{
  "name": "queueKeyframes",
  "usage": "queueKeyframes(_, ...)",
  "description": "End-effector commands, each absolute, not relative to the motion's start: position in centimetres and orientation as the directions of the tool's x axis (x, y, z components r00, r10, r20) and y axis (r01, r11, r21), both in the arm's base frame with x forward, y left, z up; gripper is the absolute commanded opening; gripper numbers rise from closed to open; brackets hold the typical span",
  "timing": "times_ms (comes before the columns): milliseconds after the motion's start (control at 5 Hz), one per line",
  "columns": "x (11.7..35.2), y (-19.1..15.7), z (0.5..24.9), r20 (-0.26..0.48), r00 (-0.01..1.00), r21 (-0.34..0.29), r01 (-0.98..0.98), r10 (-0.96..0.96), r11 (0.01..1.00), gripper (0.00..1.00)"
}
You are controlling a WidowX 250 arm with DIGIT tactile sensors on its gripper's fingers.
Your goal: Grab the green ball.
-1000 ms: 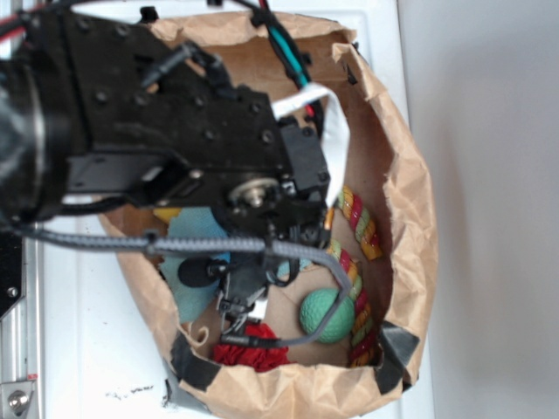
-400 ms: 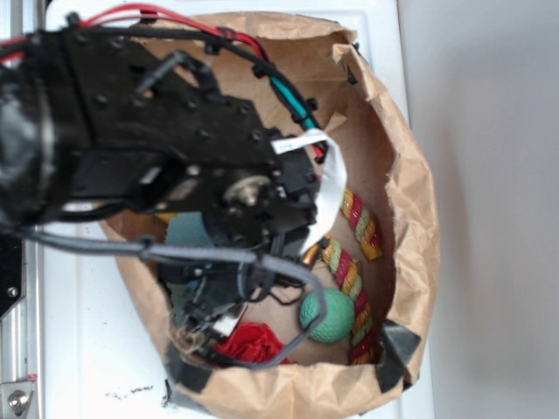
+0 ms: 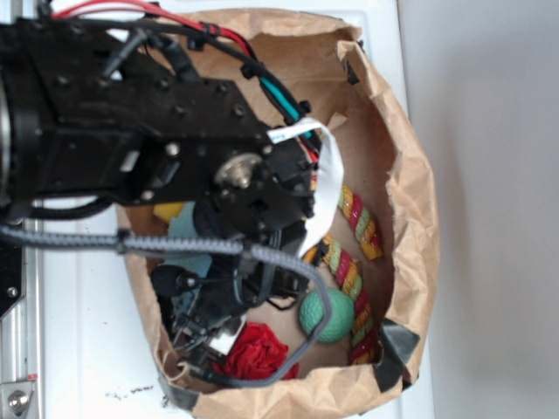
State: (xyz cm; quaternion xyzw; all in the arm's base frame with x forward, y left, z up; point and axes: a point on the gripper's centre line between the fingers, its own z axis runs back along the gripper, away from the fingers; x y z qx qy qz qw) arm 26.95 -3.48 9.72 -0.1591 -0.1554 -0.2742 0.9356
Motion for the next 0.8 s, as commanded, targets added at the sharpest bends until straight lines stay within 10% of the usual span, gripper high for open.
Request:
queueKeyframes(0,29.9,-3.6,11.2,0.415,0.821,-0.221,0.51,-0.393,0.831,1.0)
queueKeyframes(600,33.0,-3.1,9.2,0.391,0.85,-0.186,0.449,-0.353,0.874,1.0)
